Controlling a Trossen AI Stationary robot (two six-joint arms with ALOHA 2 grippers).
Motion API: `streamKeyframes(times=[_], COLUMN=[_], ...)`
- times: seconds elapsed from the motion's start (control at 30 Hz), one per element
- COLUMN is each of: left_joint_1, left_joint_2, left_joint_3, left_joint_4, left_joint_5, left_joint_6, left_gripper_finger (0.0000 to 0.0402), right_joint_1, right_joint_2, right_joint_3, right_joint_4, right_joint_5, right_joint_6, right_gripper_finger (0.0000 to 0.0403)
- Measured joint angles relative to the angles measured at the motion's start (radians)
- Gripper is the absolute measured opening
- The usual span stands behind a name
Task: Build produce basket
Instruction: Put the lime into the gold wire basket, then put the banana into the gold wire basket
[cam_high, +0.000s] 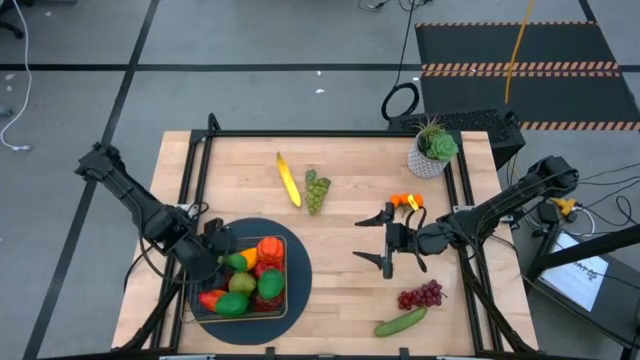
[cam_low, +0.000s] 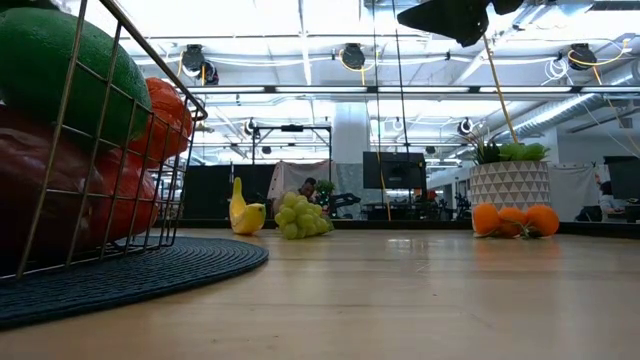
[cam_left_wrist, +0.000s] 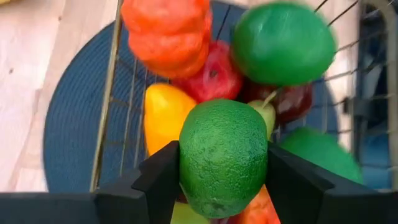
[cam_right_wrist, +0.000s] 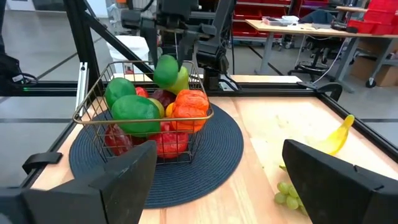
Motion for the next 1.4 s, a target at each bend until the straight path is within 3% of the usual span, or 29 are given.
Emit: streamKeyframes(times=[0.3, 0.6, 0.7, 0.9, 1.2, 1.4], left_joint_1=[-0.019, 0.022, 0.034, 0.038, 0.082, 0.171], left_joint_2=[0.072, 0.07, 0.057, 0.037, 0.03, -0.031], left_joint_3=[0.0, 0.001, 0.012, 0.077, 0.08, -0.034], left_joint_4=[-0.025, -0.017, -0.013, 0.039, 0.284, 0.531], left_joint_5=[0.007, 0.008, 0.01, -0.148, -0.409, -0.413], left_joint_6=[-0.003, 0.001, 0.033, 0.175, 0.626, 0.83], left_gripper_finger=[0.0217, 0.0288, 0.0292, 0.0244, 0.0172, 0.0148], right_joint_1=[0.0, -0.007, -0.025, -0.082, -0.193, -0.257], right_joint_2=[0.0, 0.0, 0.0, 0.037, 0.207, 0.343], right_joint_3=[0.0, 0.0, 0.0, 0.0, 0.0, 0.068], right_joint_4=[0.001, 0.01, 0.009, 0.018, 0.233, 0.297], right_joint_5=[0.0, -0.001, -0.001, -0.001, -0.004, -0.009], right_joint_6=[0.013, -0.029, -0.029, 0.013, 0.016, 0.035], right_gripper_finger=[0.0339, 0.0339, 0.0339, 0.0339, 0.0339, 0.0339])
